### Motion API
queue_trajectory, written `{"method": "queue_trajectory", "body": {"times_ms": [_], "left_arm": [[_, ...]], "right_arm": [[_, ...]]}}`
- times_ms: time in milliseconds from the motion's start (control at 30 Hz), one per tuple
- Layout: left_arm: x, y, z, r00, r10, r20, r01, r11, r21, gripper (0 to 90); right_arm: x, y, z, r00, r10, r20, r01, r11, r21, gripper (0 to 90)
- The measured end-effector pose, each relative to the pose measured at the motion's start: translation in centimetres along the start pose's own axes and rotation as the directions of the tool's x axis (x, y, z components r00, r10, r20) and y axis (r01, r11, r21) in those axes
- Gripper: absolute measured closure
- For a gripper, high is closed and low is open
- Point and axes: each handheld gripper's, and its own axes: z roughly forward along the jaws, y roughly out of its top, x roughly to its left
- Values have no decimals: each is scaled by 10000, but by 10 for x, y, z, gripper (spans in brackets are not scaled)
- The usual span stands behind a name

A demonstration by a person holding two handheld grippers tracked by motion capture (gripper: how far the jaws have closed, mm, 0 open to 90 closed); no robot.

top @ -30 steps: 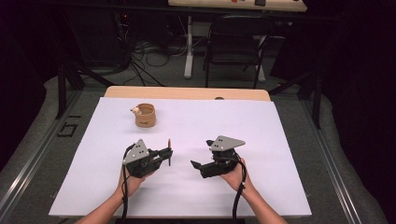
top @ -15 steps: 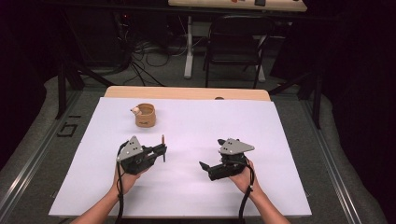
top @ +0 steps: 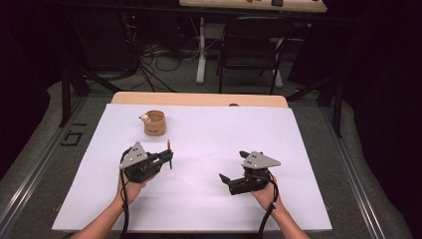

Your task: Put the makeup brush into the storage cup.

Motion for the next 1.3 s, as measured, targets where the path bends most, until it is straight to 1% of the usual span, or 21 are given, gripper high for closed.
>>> {"method": "queue_trajectory", "body": {"times_ms": [67, 167, 333, 367, 467, 533, 567, 600, 700, 767, 867, 900, 933, 1033, 1100, 1300], "left_arm": [[2, 0, -1, 9999, -30, -143, 29, 10000, -66, 826], [6, 1, -3, 9998, -11, -193, 10, 10000, -31, 826], [11, 2, -5, 9991, -34, -414, 30, 9999, -98, 826], [13, 2, -5, 9992, -24, -396, 20, 10000, -93, 827], [15, 2, -6, 9984, -1, -565, -3, 10000, -74, 826], [17, 2, -6, 9984, 14, -559, -18, 10000, -73, 826], [18, 2, -6, 9980, 11, -634, -16, 10000, -79, 826], [19, 2, -7, 9982, -6, -599, 1, 10000, -71, 826], [21, 2, -7, 9973, -16, -731, 9, 10000, -92, 826], [23, 2, -7, 9975, -40, -699, 34, 9999, -95, 826], [24, 2, -7, 9965, -52, -833, 44, 9999, -99, 826], [26, 2, -7, 9969, -37, -787, 30, 10000, -85, 826], [26, 2, -8, 9962, -34, -867, 27, 10000, -74, 826], [29, 2, -8, 9963, -50, -861, 45, 10000, -67, 826], [30, 2, -8, 9953, -98, -963, 89, 9999, -105, 826], [34, 3, -8, 9944, -91, -1054, 82, 9999, -90, 826]], "right_arm": [[-1, -2, -2, 10000, 66, 4, -66, 10000, 27, 0], [-2, -5, -4, 9999, 160, 62, -160, 9999, 23, 0], [-3, -7, -3, 9998, 163, 137, -164, 9998, 98, 0], [-4, -7, -3, 9998, 169, 98, -170, 9998, 90, 0], [-4, -8, -1, 9999, 148, 36, -149, 9998, 132, 0], [-5, -7, 0, 10000, 75, 28, -76, 9999, 112, 0], [-5, -7, 0, 10000, 60, 46, -61, 9999, 121, 0], [-5, -7, 1, 10000, 71, 21, -71, 9999, 118, 0], [-5, -7, 2, 10000, 68, 24, -68, 9999, 118, 0], [-6, -7, 2, 10000, 37, 17, -37, 9999, 149, 0], [-5, -7, 3, 10000, 44, -10, -44, 9998, 212, 0], [-5, -6, 3, 10000, 6, -8, -6, 9998, 173, 0], [-5, -6, 3, 10000, -12, -1, 12, 9999, 159, 0], [-5, -6, 4, 10000, -52, -13, 52, 9998, 167, 0], [-6, -6, 3, 10000, -33, -20, 33, 9998, 200, 0], [-6, -6, 2, 10000, -33, 22, 33, 9999, 154, 0]]}}
